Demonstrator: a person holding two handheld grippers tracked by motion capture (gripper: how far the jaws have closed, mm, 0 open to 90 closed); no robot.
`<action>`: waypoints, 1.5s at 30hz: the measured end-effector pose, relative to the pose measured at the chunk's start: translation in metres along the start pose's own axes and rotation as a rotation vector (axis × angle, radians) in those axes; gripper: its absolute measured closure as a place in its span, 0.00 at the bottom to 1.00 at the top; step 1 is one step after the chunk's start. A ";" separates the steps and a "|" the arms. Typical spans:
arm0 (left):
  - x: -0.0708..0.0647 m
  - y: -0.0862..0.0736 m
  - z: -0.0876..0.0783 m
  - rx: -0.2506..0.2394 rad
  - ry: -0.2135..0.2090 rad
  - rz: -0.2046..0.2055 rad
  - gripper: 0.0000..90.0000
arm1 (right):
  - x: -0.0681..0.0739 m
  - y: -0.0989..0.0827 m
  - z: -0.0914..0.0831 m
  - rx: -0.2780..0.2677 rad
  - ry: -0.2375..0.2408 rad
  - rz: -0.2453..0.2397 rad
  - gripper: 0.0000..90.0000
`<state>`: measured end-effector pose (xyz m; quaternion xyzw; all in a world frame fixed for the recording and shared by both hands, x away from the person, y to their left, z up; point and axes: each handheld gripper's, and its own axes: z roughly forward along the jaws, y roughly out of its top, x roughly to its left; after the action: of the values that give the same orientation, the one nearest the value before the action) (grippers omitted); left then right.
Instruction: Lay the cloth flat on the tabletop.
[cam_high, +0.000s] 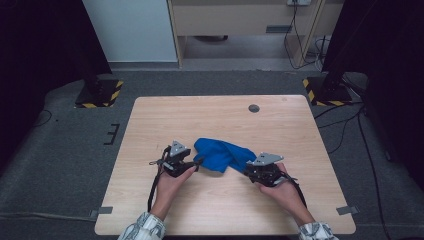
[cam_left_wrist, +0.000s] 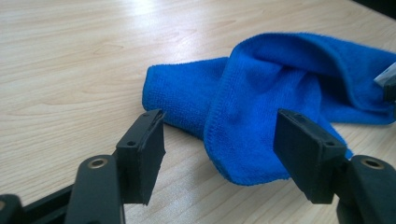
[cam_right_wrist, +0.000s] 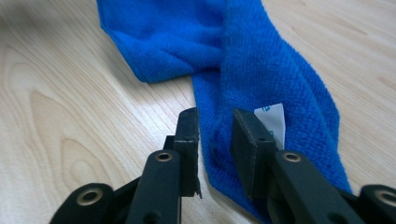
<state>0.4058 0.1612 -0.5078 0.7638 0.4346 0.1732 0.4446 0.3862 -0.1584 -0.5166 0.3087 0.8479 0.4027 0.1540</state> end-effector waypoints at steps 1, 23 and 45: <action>-0.001 -0.001 0.002 0.004 0.002 -0.001 0.36 | 0.000 0.000 0.002 0.008 -0.004 0.001 0.78; 0.001 -0.010 0.022 0.084 -0.018 -0.025 0.56 | -0.021 -0.001 0.006 -0.021 0.039 0.133 0.92; -0.008 0.002 0.008 0.004 -0.066 0.004 0.97 | -0.021 0.001 0.008 -0.030 0.048 0.167 0.82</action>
<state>0.4071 0.1500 -0.5097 0.7710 0.4185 0.1479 0.4566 0.4061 -0.1670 -0.5208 0.3659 0.8165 0.4342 0.1040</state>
